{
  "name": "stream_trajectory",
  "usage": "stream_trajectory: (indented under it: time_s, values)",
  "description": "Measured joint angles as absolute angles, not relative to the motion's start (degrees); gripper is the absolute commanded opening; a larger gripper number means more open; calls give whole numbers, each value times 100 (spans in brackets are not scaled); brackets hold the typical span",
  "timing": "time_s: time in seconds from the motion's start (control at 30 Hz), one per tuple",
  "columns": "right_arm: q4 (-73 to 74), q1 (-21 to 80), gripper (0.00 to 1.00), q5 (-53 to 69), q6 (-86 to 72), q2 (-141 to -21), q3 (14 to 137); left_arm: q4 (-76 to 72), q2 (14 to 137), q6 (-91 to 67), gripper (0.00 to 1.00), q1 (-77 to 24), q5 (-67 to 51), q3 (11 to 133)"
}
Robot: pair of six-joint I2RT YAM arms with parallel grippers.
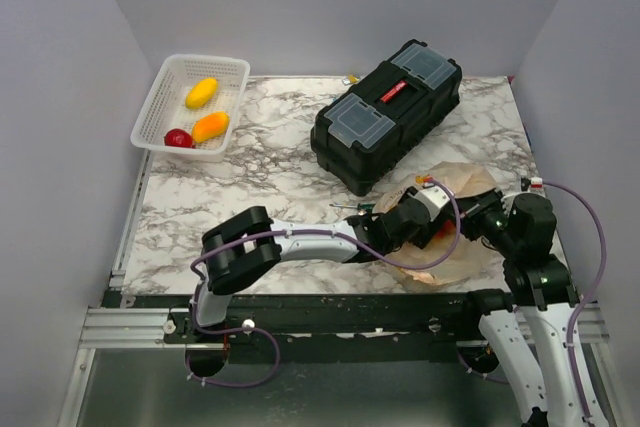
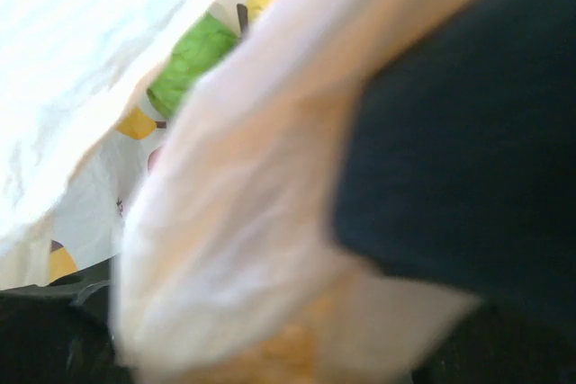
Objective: Take the fake fruits out of the plastic bag
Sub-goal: Take out the fake fruit from the plastic bag.
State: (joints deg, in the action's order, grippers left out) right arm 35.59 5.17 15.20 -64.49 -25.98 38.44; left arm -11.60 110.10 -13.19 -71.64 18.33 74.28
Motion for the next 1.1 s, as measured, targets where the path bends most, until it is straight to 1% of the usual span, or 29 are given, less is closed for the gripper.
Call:
stream_trajectory:
  time_s: [0.23,0.27,0.47,0.6,0.8,0.97,1.1]
  values:
    - [3704,521,3,917,-6399,-2541,3833,-1444,11227,-1214,62,-7035,1997,7240]
    - [3671,521,1,864,-6348,-2587,3828,-1492,11227,-1188,63,-7017,1988,7201]
    - [3041,526,1,864,-5948,-3428,3822,-2010,11214,-1100,72,-6947,1710,6482]
    - [2749,526,1,972,-5802,-3817,3830,-2005,11229,-1081,79,-6908,1697,6523]
    - [2491,482,1,978,-5690,-3946,3920,-1712,11574,-1140,79,-6785,1695,7258]
    - [2346,460,1,910,-5651,-3929,3940,-1413,11972,-1269,76,-6709,1667,7642]
    - [2344,475,1,921,-5649,-3820,4003,-1295,12171,-1302,72,-6709,1638,7957]
